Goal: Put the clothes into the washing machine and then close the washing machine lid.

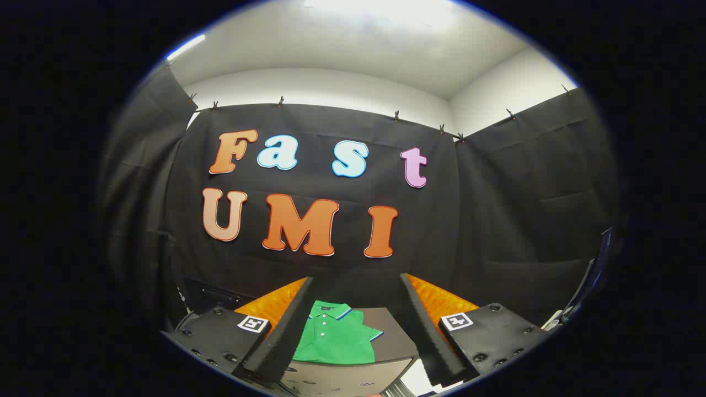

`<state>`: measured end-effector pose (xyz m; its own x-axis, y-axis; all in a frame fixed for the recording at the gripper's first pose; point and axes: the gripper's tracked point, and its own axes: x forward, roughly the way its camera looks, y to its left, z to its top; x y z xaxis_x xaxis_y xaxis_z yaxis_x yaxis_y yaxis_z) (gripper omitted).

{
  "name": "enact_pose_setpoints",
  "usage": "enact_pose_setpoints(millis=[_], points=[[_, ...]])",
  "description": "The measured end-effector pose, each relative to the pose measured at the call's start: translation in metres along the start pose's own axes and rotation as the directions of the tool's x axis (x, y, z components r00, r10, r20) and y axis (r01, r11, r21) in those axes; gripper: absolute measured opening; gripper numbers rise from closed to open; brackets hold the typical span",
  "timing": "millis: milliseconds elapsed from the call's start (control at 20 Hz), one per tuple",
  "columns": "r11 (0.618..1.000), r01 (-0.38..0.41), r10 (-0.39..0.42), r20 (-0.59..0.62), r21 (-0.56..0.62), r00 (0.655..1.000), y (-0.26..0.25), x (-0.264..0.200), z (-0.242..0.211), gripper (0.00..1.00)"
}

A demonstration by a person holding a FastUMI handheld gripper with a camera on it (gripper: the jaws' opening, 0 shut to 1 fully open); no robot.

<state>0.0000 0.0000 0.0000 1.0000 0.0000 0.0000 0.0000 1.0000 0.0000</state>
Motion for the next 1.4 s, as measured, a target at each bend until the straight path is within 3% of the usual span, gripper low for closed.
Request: enact_pose_setpoints(millis=[550, 1400], points=[[1.0, 0.021, -0.021, -0.026, -0.01, 0.999, -0.026, 0.012, -0.018, 0.98], [0.999, -0.033, 0.033, -0.041, 0.001, 0.999, -0.003, 0.029, -0.018, 0.98]])
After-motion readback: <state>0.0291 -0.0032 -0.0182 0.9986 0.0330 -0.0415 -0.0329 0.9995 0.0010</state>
